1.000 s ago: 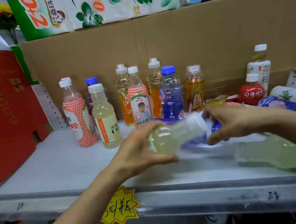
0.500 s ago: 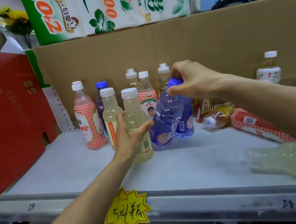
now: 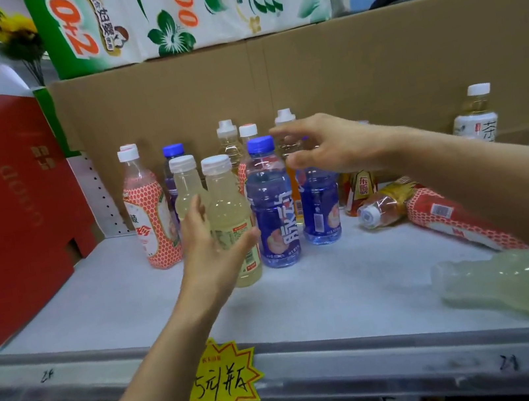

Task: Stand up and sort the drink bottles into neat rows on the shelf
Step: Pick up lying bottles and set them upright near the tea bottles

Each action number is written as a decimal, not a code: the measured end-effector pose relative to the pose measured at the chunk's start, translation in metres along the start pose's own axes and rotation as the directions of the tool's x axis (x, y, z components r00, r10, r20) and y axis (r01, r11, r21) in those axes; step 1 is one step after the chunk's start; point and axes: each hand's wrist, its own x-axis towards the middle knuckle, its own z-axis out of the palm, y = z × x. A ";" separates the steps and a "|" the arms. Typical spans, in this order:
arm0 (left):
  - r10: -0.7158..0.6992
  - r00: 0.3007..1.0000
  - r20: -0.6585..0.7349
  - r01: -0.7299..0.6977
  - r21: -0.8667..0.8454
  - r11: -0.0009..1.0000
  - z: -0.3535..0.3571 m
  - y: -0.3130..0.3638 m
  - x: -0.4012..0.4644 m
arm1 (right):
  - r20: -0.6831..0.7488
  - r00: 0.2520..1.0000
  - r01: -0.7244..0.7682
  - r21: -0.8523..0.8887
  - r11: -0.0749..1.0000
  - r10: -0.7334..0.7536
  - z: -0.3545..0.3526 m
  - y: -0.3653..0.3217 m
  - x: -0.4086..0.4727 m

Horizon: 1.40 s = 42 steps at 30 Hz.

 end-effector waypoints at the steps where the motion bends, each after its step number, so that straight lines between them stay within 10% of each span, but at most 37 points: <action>1: 0.104 0.992 -0.074 -0.101 0.044 0.994 0.003 0.006 -0.008 | -0.023 1.000 0.007 0.001 1.000 -0.007 -0.007 0.008 -0.007; 6: 0.399 0.909 0.119 -0.413 0.134 0.901 0.054 0.037 -0.029 | -0.089 0.995 -0.049 -0.006 0.999 0.049 -0.048 0.056 -0.044; 12: 0.132 0.878 0.459 -0.270 0.249 0.930 0.158 0.059 -0.004 | 0.046 0.975 -0.209 -0.123 0.970 0.216 -0.086 0.130 -0.090; 21: -0.287 0.874 0.391 0.049 0.518 0.854 0.250 0.027 0.055 | 0.240 0.902 -0.247 -0.396 0.884 0.360 -0.083 0.186 -0.145; 33: 0.177 0.946 0.272 -0.289 0.455 0.842 0.247 0.115 0.083 | 0.277 0.924 -0.066 -0.563 0.824 0.264 -0.068 0.192 -0.154; 42: 0.183 0.889 0.419 -0.388 0.480 0.786 0.292 0.125 0.115 | 0.322 0.916 -0.025 -0.552 0.833 0.241 -0.072 0.199 -0.165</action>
